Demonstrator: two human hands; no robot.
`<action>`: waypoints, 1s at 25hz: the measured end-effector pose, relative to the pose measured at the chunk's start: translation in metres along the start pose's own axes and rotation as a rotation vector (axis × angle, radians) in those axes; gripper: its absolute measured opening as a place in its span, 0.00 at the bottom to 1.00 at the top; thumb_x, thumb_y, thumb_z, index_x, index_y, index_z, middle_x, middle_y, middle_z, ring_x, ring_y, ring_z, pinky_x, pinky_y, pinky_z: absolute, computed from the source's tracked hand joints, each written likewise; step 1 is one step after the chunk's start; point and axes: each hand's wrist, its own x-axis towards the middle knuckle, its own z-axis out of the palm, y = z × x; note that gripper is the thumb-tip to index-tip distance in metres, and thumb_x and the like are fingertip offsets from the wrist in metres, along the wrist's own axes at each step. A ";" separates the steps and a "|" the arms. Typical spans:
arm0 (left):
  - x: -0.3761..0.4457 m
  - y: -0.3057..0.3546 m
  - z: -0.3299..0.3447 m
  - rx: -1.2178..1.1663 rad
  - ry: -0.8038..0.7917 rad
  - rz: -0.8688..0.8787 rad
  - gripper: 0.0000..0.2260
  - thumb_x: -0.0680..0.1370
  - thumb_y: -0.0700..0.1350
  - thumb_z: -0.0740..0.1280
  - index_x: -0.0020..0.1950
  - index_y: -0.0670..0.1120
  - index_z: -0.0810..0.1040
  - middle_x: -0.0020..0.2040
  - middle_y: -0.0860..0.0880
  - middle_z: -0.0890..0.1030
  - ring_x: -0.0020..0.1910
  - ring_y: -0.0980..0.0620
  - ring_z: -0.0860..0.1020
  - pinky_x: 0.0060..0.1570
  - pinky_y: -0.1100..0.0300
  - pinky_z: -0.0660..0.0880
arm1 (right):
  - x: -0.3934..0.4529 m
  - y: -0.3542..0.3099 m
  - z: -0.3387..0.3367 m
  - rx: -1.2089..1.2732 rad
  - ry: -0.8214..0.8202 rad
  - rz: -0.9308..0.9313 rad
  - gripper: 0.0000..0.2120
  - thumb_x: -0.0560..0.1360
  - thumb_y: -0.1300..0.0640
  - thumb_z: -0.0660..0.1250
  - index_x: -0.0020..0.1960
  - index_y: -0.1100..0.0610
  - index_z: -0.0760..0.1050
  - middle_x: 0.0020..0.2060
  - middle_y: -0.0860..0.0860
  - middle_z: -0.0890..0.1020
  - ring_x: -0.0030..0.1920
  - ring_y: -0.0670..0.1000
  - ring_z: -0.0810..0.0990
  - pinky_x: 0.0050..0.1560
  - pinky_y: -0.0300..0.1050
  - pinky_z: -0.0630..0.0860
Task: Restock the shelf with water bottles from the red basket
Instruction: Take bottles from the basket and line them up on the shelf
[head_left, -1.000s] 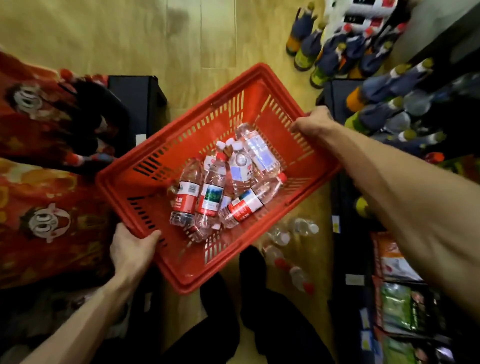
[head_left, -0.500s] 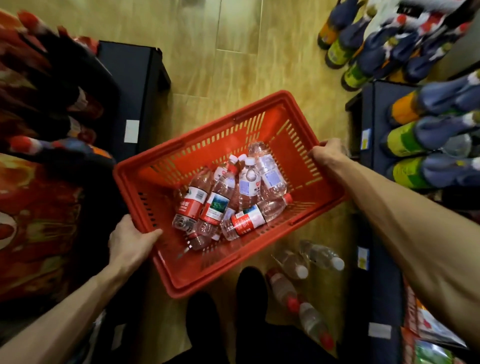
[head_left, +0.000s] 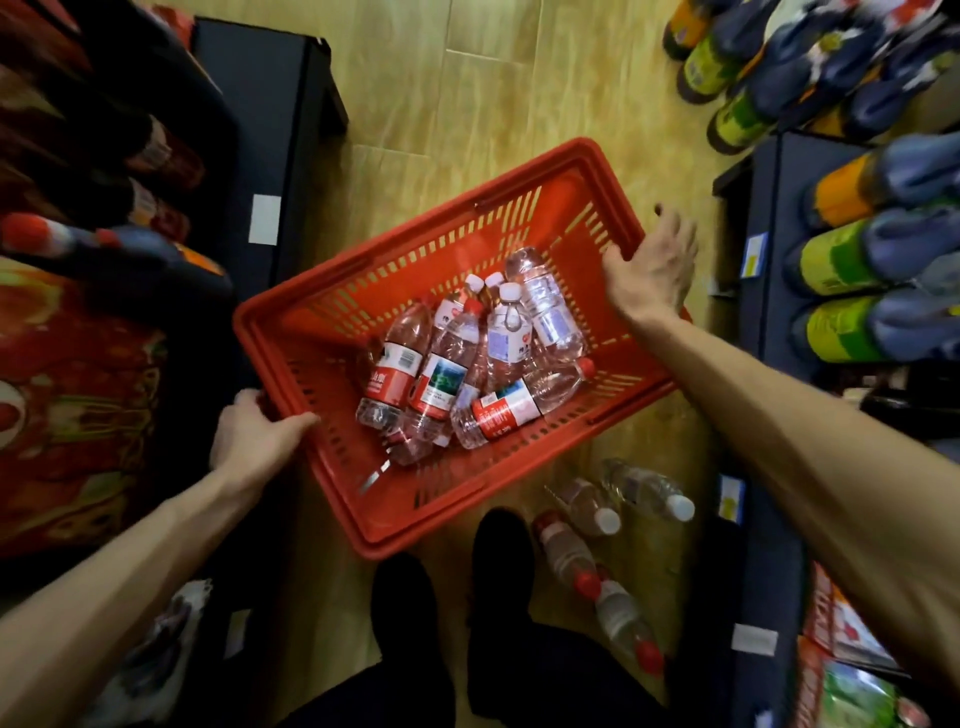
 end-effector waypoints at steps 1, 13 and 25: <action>-0.005 0.009 -0.005 0.002 0.057 0.042 0.38 0.61 0.63 0.75 0.66 0.45 0.76 0.62 0.41 0.80 0.57 0.39 0.82 0.59 0.45 0.79 | -0.017 -0.009 0.001 0.074 0.073 -0.086 0.29 0.76 0.54 0.67 0.74 0.60 0.66 0.69 0.58 0.72 0.69 0.56 0.70 0.69 0.46 0.65; 0.027 0.061 0.050 0.212 -0.146 0.463 0.34 0.78 0.56 0.70 0.78 0.43 0.61 0.75 0.41 0.68 0.71 0.40 0.72 0.69 0.45 0.70 | -0.126 -0.025 0.154 0.509 -0.651 0.526 0.35 0.74 0.44 0.70 0.74 0.62 0.67 0.66 0.58 0.79 0.67 0.60 0.77 0.71 0.56 0.71; 0.095 0.051 0.117 0.214 -0.255 0.344 0.34 0.73 0.66 0.69 0.70 0.44 0.73 0.66 0.42 0.79 0.65 0.39 0.78 0.58 0.50 0.74 | -0.115 -0.028 0.233 0.324 -0.496 0.514 0.49 0.64 0.38 0.80 0.74 0.62 0.67 0.69 0.60 0.76 0.69 0.62 0.75 0.70 0.55 0.73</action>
